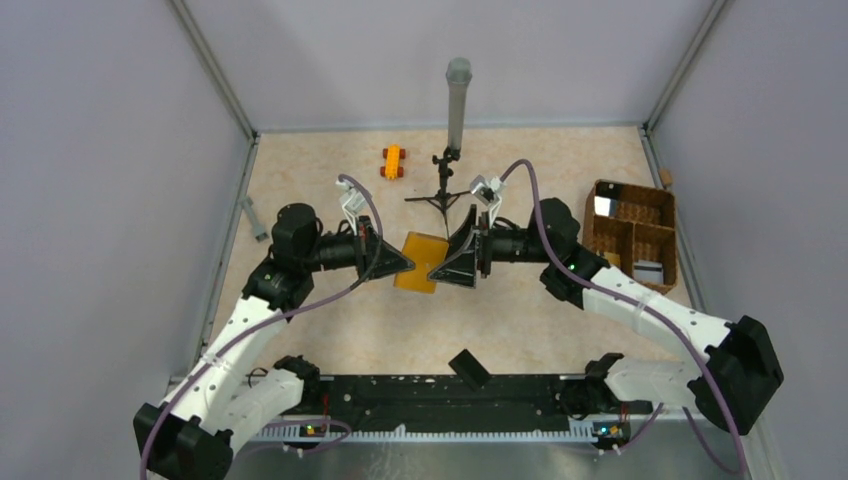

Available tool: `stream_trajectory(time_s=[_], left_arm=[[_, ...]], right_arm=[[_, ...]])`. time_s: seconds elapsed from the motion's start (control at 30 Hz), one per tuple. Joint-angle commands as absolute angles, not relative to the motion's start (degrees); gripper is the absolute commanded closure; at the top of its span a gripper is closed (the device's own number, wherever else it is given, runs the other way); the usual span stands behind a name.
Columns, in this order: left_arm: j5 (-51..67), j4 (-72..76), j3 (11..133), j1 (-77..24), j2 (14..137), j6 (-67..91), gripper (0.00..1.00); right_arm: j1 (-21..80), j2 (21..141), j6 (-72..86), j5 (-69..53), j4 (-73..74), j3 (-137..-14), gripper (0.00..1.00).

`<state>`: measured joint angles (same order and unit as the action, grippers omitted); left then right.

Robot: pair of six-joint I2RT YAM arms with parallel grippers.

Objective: Put the credit cards into the card holder
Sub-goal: Close the card holder at the center of the board.

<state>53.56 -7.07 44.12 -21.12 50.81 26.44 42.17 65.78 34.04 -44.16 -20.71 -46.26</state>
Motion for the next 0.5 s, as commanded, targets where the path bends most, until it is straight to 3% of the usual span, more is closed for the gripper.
stream_trajectory(time_s=[0.0, 0.2, 0.47], left_arm=[[58.9, -0.9, 43.7, -21.1, 50.1, 26.6, 1.00], [59.4, -0.7, 42.8, -21.0, 48.3, 26.1, 1.00], [60.3, -0.5, 42.6, -21.1, 47.4, 26.8, 1.00]], right_arm=[[43.0, 66.3, 32.5, -42.5, -23.8, -48.9, 0.30], [42.0, 64.6, 27.9, -31.9, -14.3, -49.9, 0.30], [39.0, 64.8, 30.0, -35.3, -17.0, -48.5, 0.29]])
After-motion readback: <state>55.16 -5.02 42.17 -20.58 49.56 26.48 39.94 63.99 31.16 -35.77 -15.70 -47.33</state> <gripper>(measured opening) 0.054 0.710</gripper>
